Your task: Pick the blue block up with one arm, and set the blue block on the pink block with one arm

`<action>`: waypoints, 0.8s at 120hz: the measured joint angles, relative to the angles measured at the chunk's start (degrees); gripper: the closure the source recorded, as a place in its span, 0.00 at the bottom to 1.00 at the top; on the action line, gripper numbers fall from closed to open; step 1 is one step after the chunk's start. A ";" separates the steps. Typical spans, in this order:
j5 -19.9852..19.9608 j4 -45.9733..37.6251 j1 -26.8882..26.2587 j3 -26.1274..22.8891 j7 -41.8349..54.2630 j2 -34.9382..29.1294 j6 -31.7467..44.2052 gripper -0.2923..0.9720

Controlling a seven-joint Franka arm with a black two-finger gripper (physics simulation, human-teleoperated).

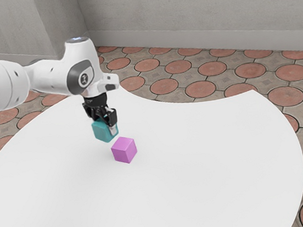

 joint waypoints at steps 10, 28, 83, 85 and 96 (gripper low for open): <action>0.06 0.32 -0.19 0.02 -0.74 0.10 -0.75 0.52; -0.60 1.34 -0.23 0.06 -2.46 0.12 -1.71 0.52; -1.54 4.00 -2.10 0.07 -8.05 3.26 -2.00 0.52; -1.54 4.14 -2.14 0.07 -8.19 3.41 -1.99 0.52; -1.52 4.46 -2.57 0.09 -8.82 3.74 -1.65 0.51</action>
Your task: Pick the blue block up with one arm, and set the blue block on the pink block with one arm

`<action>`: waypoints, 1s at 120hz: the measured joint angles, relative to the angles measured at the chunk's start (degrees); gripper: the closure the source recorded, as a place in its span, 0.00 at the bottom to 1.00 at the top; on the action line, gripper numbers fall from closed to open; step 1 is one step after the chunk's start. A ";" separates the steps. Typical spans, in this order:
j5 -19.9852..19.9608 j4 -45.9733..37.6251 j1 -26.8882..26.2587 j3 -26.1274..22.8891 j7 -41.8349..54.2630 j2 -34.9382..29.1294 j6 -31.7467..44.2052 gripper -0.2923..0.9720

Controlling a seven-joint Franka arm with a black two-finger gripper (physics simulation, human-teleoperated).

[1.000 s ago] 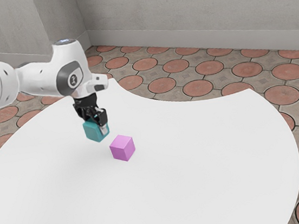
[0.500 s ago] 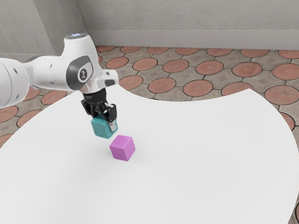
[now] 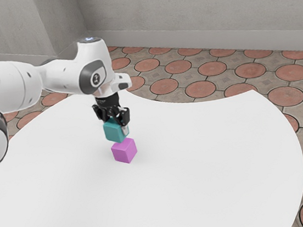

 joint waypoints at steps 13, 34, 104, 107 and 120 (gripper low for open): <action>-0.02 0.05 -0.80 0.02 -0.69 -0.07 0.28 0.51; -0.08 -0.15 -0.95 0.05 -1.55 -0.19 0.49 0.51; -0.23 -0.56 -0.91 0.07 -3.25 0.57 0.62 0.51; -0.25 -0.61 -0.94 0.08 -3.30 0.48 0.62 0.51; -0.30 -1.40 -0.99 0.08 -3.48 -0.29 0.63 0.51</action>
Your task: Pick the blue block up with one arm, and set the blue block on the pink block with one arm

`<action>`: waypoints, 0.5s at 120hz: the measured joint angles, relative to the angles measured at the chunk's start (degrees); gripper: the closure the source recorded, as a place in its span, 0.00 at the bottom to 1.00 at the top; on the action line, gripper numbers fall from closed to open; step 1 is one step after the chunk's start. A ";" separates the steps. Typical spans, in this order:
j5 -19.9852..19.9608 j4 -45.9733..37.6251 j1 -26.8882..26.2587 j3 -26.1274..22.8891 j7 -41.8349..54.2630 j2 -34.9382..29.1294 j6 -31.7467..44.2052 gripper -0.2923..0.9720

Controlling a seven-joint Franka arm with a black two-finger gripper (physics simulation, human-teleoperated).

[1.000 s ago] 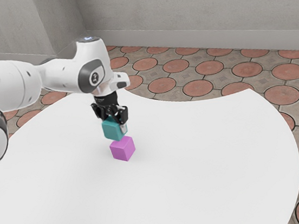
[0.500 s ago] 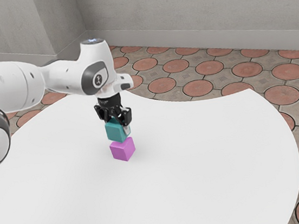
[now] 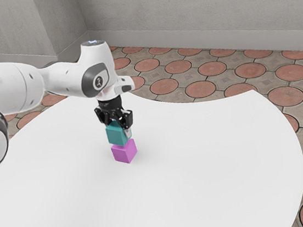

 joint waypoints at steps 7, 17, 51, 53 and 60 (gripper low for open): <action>-0.01 -0.57 0.04 0.00 -0.09 -0.28 0.02 0.51; -0.03 -0.93 0.07 0.04 -0.21 -0.40 0.04 0.51; 0.04 -1.23 -0.08 0.00 -0.58 -0.27 0.07 0.51; 0.05 -1.17 -0.10 0.00 -0.59 -0.27 0.07 0.51; 0.09 -0.90 -0.10 0.00 -0.64 -0.21 0.07 0.51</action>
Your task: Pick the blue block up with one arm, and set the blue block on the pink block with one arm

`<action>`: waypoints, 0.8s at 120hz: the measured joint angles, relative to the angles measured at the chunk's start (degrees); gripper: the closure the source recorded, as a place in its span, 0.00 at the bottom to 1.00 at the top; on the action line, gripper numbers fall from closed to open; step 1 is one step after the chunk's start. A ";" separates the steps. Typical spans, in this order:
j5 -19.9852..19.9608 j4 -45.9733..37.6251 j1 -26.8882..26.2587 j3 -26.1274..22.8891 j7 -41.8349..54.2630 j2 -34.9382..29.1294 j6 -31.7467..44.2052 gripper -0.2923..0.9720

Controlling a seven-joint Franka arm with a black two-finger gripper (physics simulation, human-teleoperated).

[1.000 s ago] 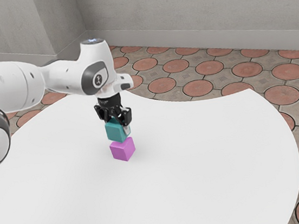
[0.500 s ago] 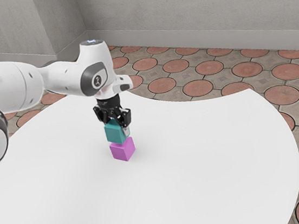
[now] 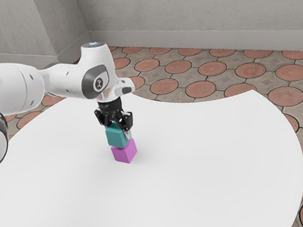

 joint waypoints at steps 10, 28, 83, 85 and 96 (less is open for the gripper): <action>0.02 0.27 0.00 0.00 -0.05 0.12 0.00 0.51; 0.05 0.77 -0.06 0.00 -0.09 0.41 0.00 0.51; -0.27 2.76 -0.09 0.02 0.45 2.15 -0.25 0.39; -0.30 2.76 -0.09 0.02 0.50 2.15 -0.27 0.38; -0.41 2.77 -0.09 -0.03 0.76 2.09 -0.34 0.33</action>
